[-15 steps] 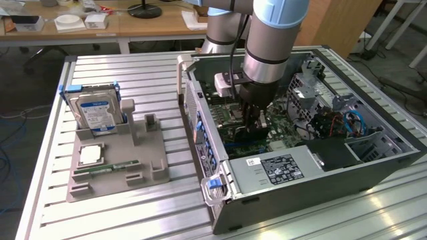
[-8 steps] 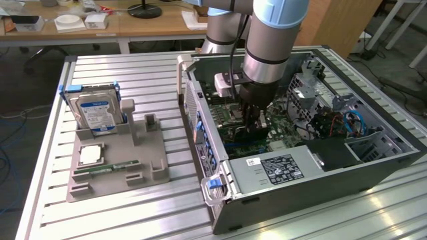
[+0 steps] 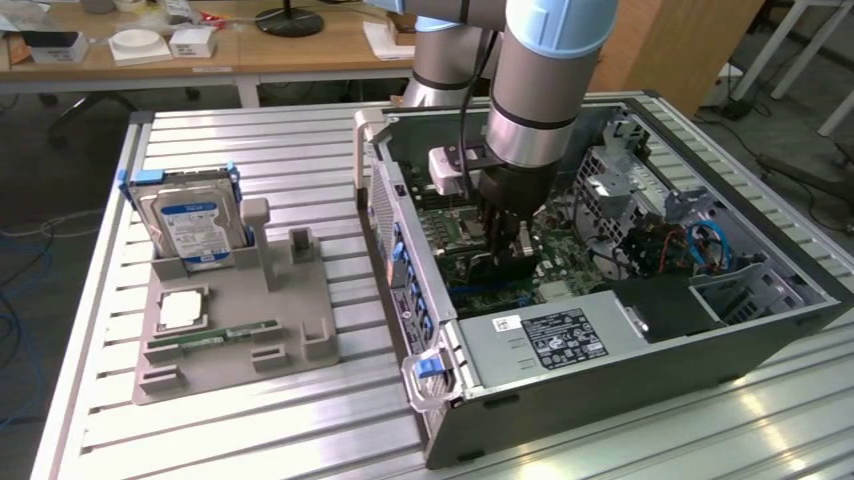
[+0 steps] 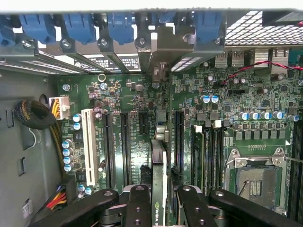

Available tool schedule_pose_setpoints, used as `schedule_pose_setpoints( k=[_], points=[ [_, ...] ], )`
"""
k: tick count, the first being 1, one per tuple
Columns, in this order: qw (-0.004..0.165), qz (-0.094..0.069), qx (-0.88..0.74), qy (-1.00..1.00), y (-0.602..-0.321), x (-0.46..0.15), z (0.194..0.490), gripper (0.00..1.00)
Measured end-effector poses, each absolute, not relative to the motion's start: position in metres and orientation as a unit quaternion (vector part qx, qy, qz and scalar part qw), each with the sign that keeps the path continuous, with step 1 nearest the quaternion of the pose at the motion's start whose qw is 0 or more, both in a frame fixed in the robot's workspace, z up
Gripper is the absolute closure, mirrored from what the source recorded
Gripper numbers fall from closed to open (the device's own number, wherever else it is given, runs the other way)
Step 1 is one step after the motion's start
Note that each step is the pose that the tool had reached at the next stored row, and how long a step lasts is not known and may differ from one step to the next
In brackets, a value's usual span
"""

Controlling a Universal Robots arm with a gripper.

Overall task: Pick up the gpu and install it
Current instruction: 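Insert the gpu into the slot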

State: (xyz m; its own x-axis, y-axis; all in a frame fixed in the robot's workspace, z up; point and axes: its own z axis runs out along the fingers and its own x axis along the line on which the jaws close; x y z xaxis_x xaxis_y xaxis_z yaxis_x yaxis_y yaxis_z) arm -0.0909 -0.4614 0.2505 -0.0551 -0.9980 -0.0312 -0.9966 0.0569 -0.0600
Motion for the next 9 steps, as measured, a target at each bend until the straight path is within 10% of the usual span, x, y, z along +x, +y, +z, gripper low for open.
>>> schedule_pose_setpoints(
  k=[9],
  points=[
    [0.032, -0.011, -0.687, 0.726, -0.4614, -0.0911, 0.2505, 0.74]
  ],
)
